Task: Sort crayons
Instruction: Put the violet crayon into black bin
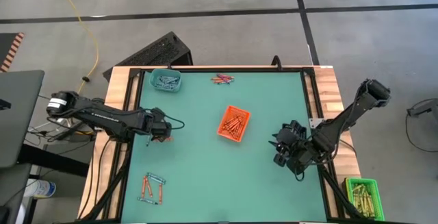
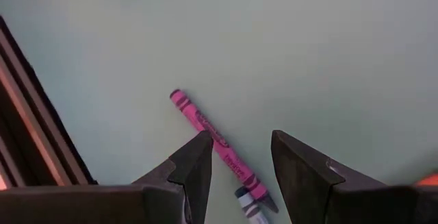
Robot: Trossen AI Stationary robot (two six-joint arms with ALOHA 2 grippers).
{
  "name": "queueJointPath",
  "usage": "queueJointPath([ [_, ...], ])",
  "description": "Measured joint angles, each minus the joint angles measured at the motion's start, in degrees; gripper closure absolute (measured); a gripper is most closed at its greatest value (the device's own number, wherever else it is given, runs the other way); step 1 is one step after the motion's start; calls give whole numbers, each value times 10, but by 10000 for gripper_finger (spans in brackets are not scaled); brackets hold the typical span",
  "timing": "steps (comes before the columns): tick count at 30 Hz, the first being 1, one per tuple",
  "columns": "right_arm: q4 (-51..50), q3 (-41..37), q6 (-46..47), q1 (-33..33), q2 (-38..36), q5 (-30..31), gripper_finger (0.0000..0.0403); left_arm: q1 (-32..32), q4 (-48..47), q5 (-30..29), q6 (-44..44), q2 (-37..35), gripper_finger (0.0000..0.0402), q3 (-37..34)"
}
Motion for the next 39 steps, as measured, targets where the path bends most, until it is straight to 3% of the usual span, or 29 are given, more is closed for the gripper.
queueJointPath([
  [12,1,0,-7,0,0,0,271,18,49,23,13,0,262,-17],
  [25,6,0,-18,0,0,0,271,29,43,21,26,0,270,-4],
  [30,6,0,-19,0,0,0,271,35,-2,18,15,0,270,-3],
  [39,7,0,-19,0,0,0,271,66,20,46,6,-2,270,-40],
])
